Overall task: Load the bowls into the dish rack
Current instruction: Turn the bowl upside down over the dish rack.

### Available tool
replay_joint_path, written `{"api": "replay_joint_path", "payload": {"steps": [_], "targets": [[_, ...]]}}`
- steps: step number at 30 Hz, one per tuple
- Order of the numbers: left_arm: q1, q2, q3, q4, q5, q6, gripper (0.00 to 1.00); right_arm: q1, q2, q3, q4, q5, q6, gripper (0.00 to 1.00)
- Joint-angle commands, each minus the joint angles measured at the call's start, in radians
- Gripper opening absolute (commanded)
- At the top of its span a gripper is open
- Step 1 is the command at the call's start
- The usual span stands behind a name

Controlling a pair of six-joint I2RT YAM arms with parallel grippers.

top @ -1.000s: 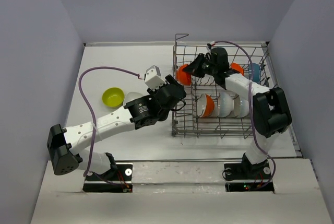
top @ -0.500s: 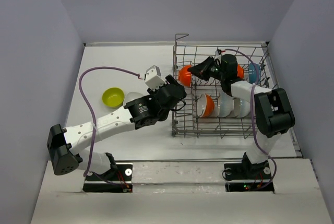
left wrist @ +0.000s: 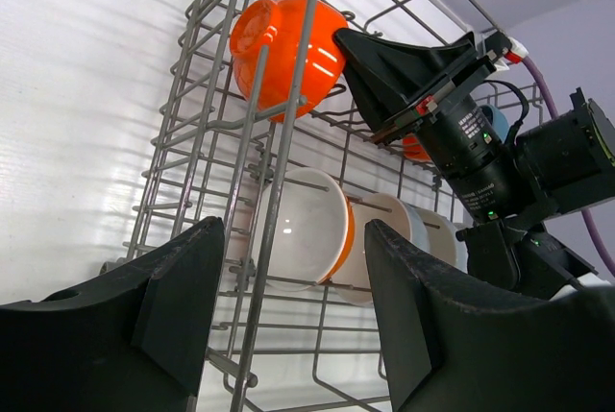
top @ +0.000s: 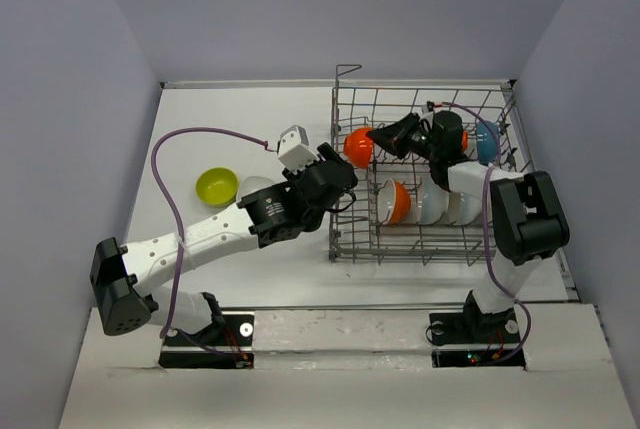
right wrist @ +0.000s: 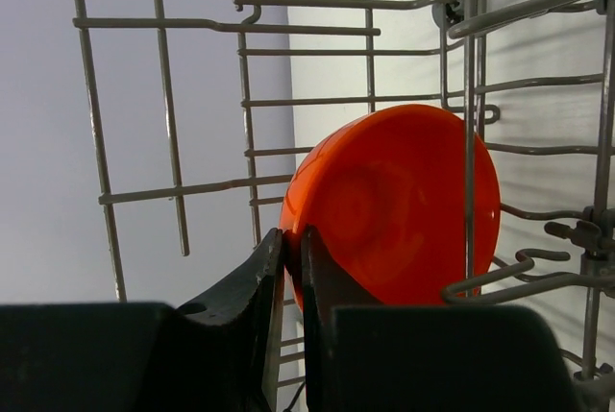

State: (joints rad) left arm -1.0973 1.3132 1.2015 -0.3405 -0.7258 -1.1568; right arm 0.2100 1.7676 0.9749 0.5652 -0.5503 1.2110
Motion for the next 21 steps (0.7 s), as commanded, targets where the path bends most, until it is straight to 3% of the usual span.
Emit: {"api": "replay_joint_path", "payload": {"steps": [1, 21], "targets": [[0.008, -0.022, -0.008, 0.024, -0.038, 0.006, 0.69, -0.038, -0.046, -0.025, 0.038, 0.073, -0.002, 0.01], [0.01, 0.004, 0.015, 0.032, -0.02, 0.025, 0.69, -0.077, -0.12, -0.035, -0.16, 0.194, -0.149, 0.01]]}}
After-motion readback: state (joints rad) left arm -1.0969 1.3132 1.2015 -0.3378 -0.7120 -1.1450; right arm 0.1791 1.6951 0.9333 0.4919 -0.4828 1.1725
